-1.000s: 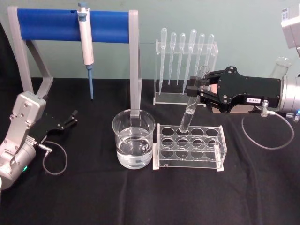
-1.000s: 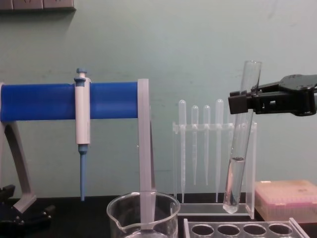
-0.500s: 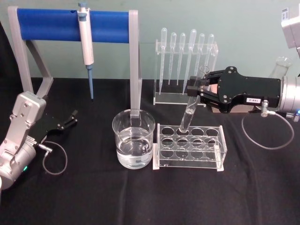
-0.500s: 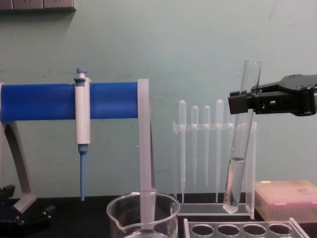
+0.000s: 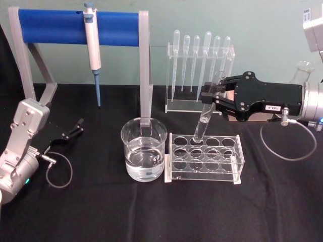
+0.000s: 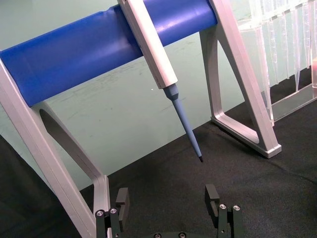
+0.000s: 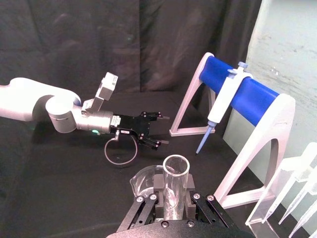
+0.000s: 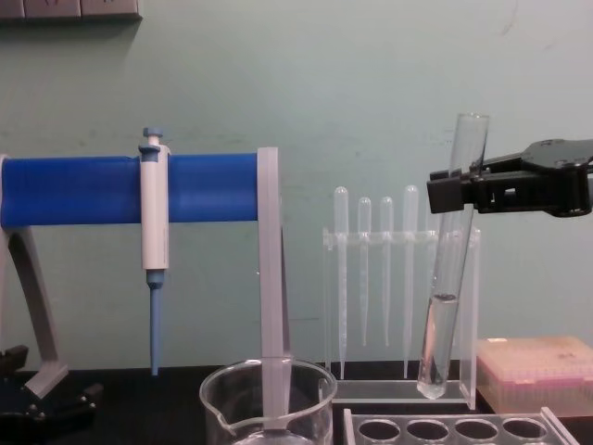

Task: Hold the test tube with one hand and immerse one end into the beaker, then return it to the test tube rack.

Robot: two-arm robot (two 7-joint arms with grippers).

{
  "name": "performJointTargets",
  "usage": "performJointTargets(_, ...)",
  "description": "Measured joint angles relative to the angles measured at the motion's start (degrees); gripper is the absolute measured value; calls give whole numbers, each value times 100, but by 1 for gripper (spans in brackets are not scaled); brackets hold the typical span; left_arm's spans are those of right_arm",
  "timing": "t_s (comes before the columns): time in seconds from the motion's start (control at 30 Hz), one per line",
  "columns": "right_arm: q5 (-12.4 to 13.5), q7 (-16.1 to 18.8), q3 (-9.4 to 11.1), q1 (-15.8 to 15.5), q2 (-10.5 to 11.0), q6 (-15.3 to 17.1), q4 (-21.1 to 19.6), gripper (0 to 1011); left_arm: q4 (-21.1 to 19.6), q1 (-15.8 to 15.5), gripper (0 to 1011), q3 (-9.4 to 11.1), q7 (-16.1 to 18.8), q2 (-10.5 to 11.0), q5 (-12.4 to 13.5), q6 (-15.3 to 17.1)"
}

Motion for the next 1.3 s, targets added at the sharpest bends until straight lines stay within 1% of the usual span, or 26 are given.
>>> performJointTargets(1.3,0,0,0,0,0,0,0,226,0,0,1000,0,0,0,0,0)
